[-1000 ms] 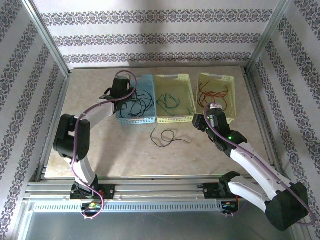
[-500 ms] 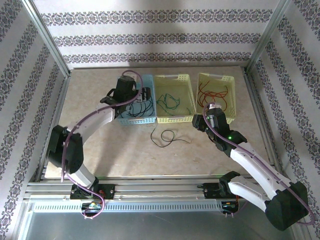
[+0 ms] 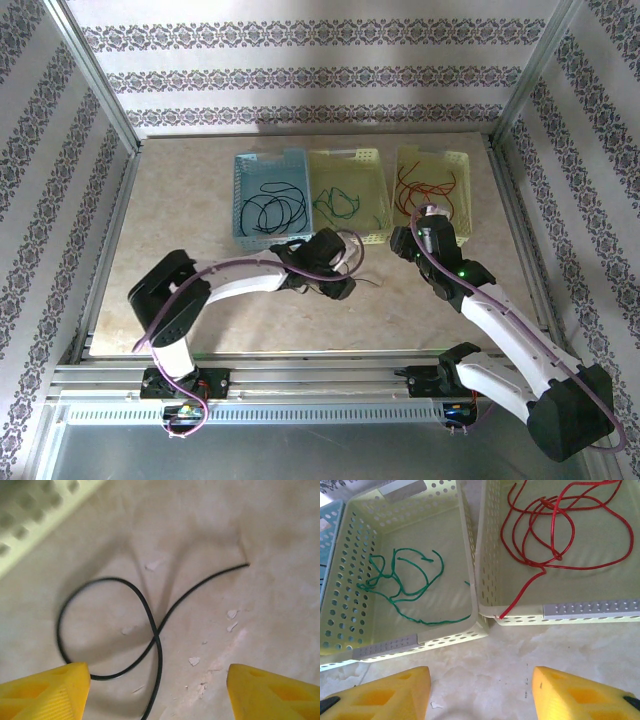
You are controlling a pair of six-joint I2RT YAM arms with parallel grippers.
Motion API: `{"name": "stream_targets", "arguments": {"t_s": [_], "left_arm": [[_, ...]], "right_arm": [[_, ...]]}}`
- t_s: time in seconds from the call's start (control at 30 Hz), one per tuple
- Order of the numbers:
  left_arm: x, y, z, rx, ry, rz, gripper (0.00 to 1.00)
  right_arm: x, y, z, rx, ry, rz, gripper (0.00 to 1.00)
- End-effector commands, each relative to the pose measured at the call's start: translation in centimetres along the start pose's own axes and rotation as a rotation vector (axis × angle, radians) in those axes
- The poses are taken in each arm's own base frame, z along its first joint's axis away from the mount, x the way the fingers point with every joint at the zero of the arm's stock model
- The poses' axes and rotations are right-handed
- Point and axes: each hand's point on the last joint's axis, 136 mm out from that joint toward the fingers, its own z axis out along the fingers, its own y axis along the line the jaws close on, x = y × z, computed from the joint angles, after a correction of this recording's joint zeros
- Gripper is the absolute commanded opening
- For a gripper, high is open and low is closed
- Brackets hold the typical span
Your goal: Untangle the cables
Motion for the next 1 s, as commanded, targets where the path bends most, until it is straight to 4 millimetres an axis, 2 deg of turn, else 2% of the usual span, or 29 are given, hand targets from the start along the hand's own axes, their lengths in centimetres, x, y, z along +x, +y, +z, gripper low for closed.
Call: {"name": "stream_targets", "arguments": {"t_s": [0.0, 0.17, 0.37, 0.5, 0.6, 0.7, 0.83, 0.97], "left_arm": [[-1.9, -1.2, 1.1, 0.004, -0.058, -0.005, 0.68], [-2.3, -0.4, 3.3, -0.057, -0.051, -0.016, 0.62], [-0.8, 0.7, 5.4, -0.133, 0.021, -0.002, 0.55], [1.0, 0.5, 6.2, -0.155, 0.096, 0.026, 0.41], [1.9, -0.2, 6.1, -0.152, 0.12, 0.055, 0.21], [2.1, -0.6, 5.8, -0.162, 0.117, 0.07, 0.0], [0.4, -1.3, 4.1, -0.14, 0.041, 0.078, 0.0], [-3.1, -2.8, -0.1, -0.076, -0.133, 0.077, 0.0]], "right_arm": [[0.4, -0.7, -0.2, 0.019, 0.001, 0.017, 0.56], [0.6, -1.1, -0.4, 0.024, 0.0, 0.021, 0.56], [1.0, -1.4, -0.4, 0.028, 0.003, 0.028, 0.56], [0.7, -1.5, -0.4, 0.032, -0.001, 0.033, 0.56], [0.7, -1.7, -0.4, 0.039, -0.004, 0.043, 0.56], [0.7, -1.8, -0.3, 0.04, -0.002, 0.054, 0.56], [0.8, -1.9, -0.2, 0.04, 0.002, 0.059, 0.56], [0.7, -2.1, -0.3, 0.044, -0.004, 0.062, 0.56]]}}
